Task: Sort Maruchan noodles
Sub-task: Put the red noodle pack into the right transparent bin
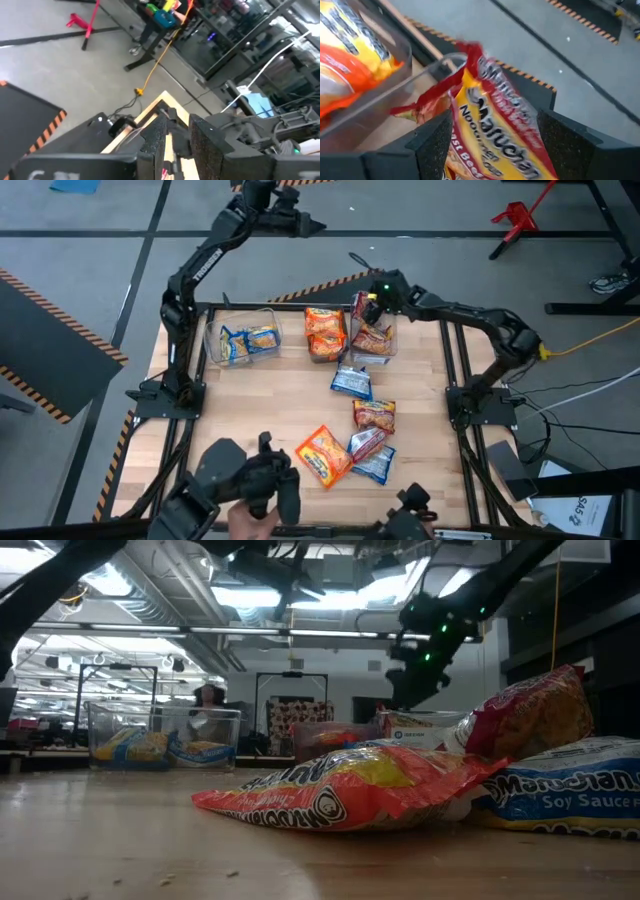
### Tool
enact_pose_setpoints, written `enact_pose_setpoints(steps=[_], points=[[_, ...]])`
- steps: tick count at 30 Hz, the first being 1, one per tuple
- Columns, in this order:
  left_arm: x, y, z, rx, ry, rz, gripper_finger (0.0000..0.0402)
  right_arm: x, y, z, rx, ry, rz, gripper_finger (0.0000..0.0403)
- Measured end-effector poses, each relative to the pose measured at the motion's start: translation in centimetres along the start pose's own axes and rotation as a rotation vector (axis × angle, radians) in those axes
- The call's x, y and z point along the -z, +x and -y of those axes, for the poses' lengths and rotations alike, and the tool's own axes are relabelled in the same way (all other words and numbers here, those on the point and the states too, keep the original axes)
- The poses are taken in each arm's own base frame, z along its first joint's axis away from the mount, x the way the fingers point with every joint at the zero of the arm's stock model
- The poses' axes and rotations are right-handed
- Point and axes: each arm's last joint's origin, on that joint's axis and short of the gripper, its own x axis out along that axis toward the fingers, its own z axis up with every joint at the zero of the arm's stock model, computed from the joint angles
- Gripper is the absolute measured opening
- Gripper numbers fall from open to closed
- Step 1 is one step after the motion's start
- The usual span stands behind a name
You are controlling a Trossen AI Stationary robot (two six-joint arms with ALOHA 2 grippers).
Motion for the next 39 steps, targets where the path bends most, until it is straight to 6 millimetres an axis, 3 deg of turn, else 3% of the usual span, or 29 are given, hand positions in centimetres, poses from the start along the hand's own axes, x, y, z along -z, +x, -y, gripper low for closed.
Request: enact_pose_setpoints(steps=[5, 10, 14, 17, 20, 23, 39], points=[[0.3, -0.2, 0.0, 0.005, -0.022, -0.041, 0.0078, 1.3, 2.5, -0.7, -0.039, -0.010, -0.102, 0.0278], [0.7, -0.2, -0.1, -0.010, -0.045, -0.075, 0.0078, 2.3, 2.6, -1.0, -0.085, 0.001, -0.198, 0.0278], [0.8, -0.2, -0.1, -0.005, -0.019, -0.085, 0.0078, 2.1, 1.0, -0.9, -0.170, 0.000, -0.225, 0.0278], [0.9, -0.2, -0.1, 0.011, 0.014, -0.099, 0.0078, 0.7, -0.7, -0.5, -0.174, 0.005, -0.178, 0.0278], [1.1, -0.1, 0.1, 0.047, 0.041, -0.116, 0.0079, -1.2, -2.8, 0.3, -0.078, 0.009, -0.080, 0.0278], [1.3, 0.1, 0.4, 0.058, 0.044, -0.126, 0.0079, -1.9, -3.4, 0.9, 0.054, -0.004, -0.035, 0.0278], [2.5, 0.6, 1.0, 0.045, 0.046, -0.203, 0.0079, 1.7, 2.7, -0.1, 0.042, -0.019, -0.280, 0.0278]])
